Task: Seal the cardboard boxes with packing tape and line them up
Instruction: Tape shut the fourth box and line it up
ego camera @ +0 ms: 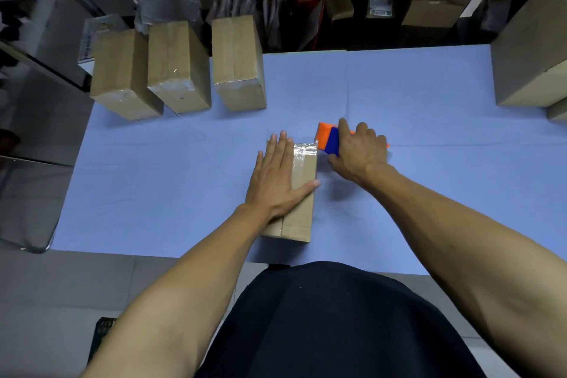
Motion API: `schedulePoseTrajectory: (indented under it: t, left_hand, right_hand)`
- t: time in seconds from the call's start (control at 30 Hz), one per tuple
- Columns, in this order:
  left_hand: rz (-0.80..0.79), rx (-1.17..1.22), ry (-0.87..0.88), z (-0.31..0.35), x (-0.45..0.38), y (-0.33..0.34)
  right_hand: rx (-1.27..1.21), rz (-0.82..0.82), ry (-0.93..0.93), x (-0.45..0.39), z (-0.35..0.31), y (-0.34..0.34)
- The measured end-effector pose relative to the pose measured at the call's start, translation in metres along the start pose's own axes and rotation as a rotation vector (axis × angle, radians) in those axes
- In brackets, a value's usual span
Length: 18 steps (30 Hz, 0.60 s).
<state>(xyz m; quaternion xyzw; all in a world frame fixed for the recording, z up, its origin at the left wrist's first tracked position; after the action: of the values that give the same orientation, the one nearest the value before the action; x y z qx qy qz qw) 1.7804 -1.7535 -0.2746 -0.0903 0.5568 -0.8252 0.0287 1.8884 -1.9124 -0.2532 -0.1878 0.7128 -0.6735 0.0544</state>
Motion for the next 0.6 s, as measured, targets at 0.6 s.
schedulePoseTrajectory:
  t: [0.6]
  left_hand:
    - [0.415, 0.89, -0.69, -0.02, 0.007, -0.003]
  right_hand:
    - [-0.784, 0.147, 0.362, 0.006, -0.031, 0.02]
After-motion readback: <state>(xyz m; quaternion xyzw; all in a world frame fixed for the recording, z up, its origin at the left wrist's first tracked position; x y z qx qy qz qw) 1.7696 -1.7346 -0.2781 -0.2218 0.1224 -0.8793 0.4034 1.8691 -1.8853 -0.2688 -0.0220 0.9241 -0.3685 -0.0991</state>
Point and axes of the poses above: each hand's wrist, its own x-axis away from the middle knuckle, its own y-axis out of the palm, z = x × y, the point moved 2 cm from there along -x, towards the middle knuckle, and after that the axes turned 9 degrees about z, right-handed, at the moved point
